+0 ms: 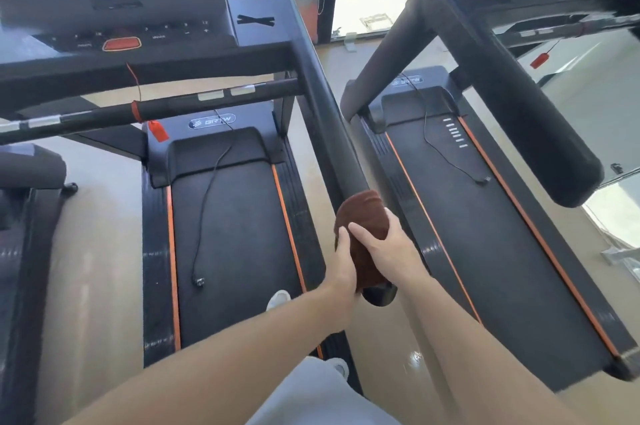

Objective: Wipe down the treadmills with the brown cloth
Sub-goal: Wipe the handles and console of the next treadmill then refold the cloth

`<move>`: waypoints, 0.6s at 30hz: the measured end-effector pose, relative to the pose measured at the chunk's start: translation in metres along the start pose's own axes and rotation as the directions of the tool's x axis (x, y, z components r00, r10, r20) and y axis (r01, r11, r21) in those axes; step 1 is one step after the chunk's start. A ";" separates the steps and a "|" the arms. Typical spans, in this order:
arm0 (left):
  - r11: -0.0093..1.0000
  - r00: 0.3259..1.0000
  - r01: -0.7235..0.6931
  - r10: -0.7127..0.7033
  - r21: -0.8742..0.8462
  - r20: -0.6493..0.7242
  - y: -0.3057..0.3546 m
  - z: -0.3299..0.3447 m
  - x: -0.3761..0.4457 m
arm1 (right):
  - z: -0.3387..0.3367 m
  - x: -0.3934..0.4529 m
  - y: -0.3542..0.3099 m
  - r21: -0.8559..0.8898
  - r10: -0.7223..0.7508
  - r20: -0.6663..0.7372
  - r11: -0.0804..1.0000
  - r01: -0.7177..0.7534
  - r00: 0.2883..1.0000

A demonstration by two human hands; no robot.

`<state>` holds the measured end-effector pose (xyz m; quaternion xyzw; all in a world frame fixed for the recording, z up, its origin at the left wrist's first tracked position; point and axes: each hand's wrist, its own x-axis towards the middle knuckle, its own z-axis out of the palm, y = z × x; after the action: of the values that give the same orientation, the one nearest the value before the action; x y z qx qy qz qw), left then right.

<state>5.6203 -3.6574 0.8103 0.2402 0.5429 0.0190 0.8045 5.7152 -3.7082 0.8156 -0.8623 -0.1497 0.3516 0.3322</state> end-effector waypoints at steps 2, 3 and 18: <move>0.993 0.998 -0.015 0.022 -0.115 0.062 0.005 0.008 0.014 | 0.009 0.014 -0.008 -0.134 -0.036 -0.101 0.991 0.023 0.994; 0.992 0.997 -0.037 0.044 -0.119 0.064 0.012 0.009 0.020 | 0.013 0.021 -0.013 -0.194 -0.059 -0.130 0.981 0.033 0.990; 0.820 0.847 -0.384 0.496 0.425 -0.193 0.202 -0.005 0.120 | 0.050 0.167 -0.136 -0.493 -0.195 -0.266 0.869 0.041 0.944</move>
<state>5.7112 -3.4418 0.7872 0.5018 0.5788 0.1390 0.6275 5.7945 -3.5028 0.7970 -0.9507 -0.2317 0.1435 0.1479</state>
